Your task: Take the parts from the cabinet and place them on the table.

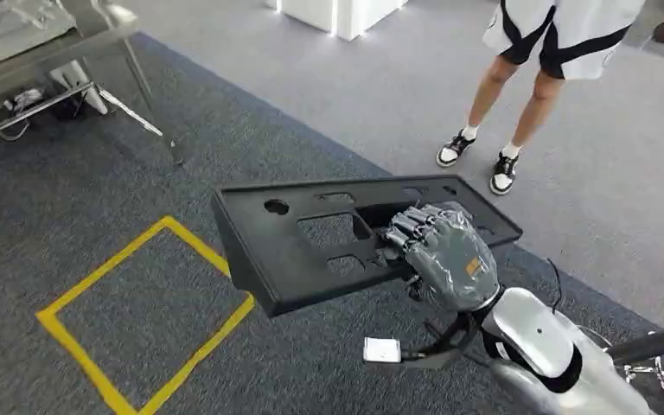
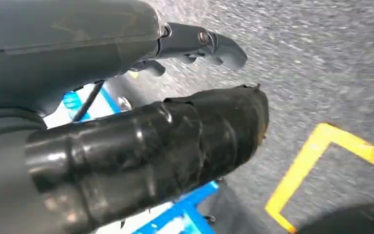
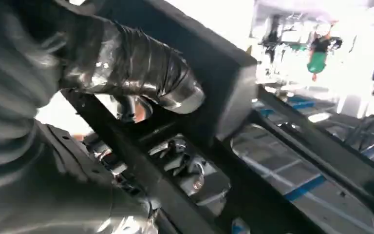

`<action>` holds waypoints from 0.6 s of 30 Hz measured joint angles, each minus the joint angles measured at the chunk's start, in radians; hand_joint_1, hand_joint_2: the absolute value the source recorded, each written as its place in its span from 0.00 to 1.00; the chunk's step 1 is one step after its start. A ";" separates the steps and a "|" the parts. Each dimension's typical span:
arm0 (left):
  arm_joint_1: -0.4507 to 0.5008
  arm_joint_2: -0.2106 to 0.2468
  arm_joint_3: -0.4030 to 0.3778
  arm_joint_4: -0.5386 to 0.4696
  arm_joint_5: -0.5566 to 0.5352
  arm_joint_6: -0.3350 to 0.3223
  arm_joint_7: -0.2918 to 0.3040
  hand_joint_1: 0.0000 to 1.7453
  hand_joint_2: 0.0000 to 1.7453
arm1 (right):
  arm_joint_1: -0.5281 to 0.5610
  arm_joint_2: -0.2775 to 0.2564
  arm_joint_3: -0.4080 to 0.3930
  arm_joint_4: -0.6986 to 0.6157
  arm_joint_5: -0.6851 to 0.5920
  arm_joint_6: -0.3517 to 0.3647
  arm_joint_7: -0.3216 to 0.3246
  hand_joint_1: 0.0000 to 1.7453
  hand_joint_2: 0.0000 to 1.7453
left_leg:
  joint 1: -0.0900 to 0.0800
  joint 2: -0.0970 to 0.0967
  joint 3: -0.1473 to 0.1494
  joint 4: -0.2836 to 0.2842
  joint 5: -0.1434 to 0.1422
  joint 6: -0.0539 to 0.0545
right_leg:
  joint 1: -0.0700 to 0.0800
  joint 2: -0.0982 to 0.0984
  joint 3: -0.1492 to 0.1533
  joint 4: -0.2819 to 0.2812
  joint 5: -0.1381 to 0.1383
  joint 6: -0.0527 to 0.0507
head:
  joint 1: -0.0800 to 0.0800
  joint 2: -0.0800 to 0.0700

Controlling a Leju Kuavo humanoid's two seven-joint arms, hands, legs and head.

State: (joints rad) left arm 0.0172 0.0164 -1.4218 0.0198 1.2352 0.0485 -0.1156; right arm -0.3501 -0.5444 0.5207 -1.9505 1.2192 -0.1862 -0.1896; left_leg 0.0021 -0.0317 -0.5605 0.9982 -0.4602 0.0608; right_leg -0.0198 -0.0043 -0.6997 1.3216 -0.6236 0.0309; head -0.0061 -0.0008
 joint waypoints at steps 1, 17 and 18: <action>-0.003 -0.007 0.001 0.000 0.000 0.002 -0.001 0.00 0.00 | 0.000 0.000 0.001 0.002 0.000 0.002 0.000 1.00 1.00 | 0.000 -0.017 0.003 0.001 -0.003 0.000 | 0.000 0.001 -0.016 0.009 0.017 0.001 | 0.000 0.000; -0.039 -0.041 0.021 0.000 0.022 0.023 0.006 0.00 0.00 | -0.059 0.026 0.033 0.019 0.003 0.030 0.001 1.00 1.00 | 0.007 0.025 -0.206 0.303 -0.068 -0.055 | 0.009 -0.056 0.202 -0.315 0.094 -0.053 | -0.002 0.000; -0.038 -0.041 0.022 0.000 0.024 0.024 0.006 0.00 0.00 | -0.060 0.027 0.034 0.021 0.003 0.029 0.002 1.00 1.00 | 0.007 0.029 -0.188 0.230 -0.003 -0.049 | 0.012 -0.070 0.221 -0.315 0.080 -0.052 | -0.003 0.000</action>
State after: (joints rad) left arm -0.0209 -0.0244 -1.3996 0.0195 1.2593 0.0729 -0.1099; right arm -0.4102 -0.5169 0.5543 -1.9291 1.2226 -0.1568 -0.1873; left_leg 0.0094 -0.0030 -0.7485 1.2279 -0.4632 0.0116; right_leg -0.0077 -0.0747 -0.4783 1.0066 -0.5440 -0.0212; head -0.0088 -0.0008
